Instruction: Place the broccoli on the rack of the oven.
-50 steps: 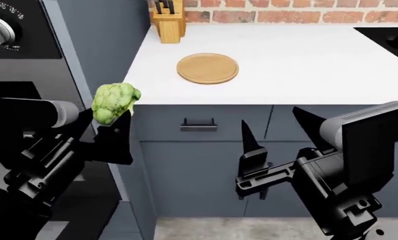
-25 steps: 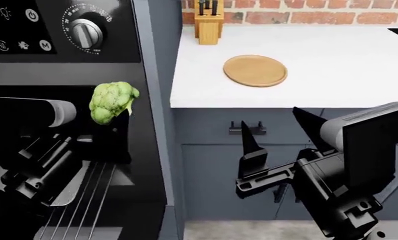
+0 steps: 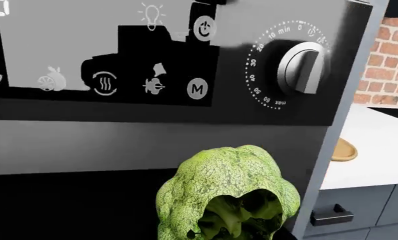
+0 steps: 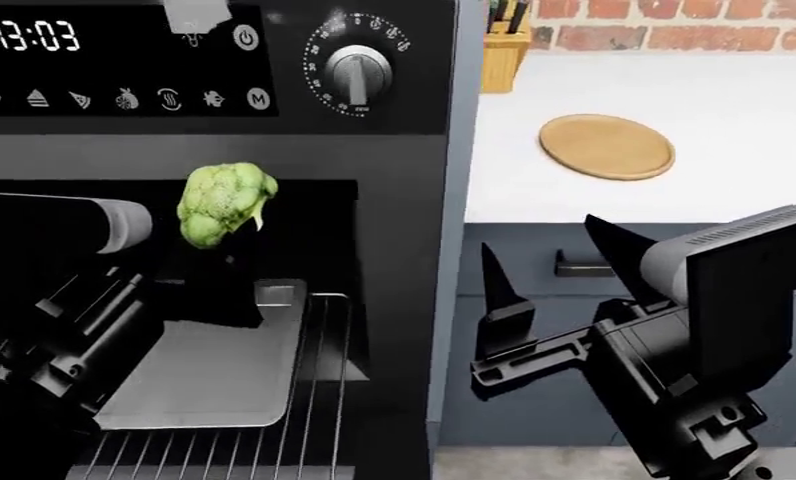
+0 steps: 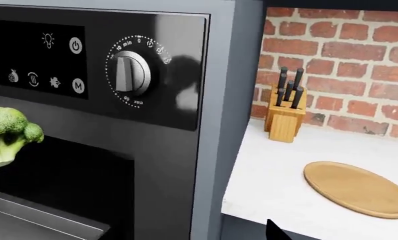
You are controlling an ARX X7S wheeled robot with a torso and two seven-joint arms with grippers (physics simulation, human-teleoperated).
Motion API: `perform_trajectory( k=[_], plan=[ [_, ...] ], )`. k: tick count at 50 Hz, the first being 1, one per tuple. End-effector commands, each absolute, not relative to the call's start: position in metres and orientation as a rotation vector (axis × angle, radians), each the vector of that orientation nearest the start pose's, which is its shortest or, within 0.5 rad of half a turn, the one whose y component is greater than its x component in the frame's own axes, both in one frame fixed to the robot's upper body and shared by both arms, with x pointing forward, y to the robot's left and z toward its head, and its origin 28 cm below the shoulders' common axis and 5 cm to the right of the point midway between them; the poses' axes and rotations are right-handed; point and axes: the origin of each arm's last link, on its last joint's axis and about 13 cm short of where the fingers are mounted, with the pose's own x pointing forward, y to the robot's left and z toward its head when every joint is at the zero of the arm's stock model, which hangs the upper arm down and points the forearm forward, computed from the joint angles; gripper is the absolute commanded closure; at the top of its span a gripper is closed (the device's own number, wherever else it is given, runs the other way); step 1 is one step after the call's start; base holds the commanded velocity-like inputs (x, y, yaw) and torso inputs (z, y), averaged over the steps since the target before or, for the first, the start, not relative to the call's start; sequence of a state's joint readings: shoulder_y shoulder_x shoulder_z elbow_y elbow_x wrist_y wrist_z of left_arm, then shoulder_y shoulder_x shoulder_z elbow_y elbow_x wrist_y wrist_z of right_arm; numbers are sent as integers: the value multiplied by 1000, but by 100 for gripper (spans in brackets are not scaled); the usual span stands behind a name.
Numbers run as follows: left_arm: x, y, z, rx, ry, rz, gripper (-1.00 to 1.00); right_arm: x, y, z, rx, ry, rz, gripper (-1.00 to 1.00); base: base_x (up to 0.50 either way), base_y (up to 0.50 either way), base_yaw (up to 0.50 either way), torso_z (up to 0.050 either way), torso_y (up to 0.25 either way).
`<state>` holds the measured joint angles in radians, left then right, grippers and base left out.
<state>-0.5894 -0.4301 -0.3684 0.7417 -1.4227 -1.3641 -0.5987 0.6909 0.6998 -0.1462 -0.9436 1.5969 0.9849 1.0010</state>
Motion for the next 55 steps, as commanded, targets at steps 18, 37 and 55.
perform_trajectory(
  k=[18,37,55],
  plan=[
    [196,251,228,-131,24,-268,100,160,-101,241,-97,-53,296,-100,55,500,0,0,0],
    [197,250,226,-131,31,-271,100,161,-102,240,-92,-53,293,-100,55,500,0,0,1],
    [201,242,223,-102,75,-297,100,160,-103,234,-65,-62,296,-100,13,44,0,0,1]
  ],
)
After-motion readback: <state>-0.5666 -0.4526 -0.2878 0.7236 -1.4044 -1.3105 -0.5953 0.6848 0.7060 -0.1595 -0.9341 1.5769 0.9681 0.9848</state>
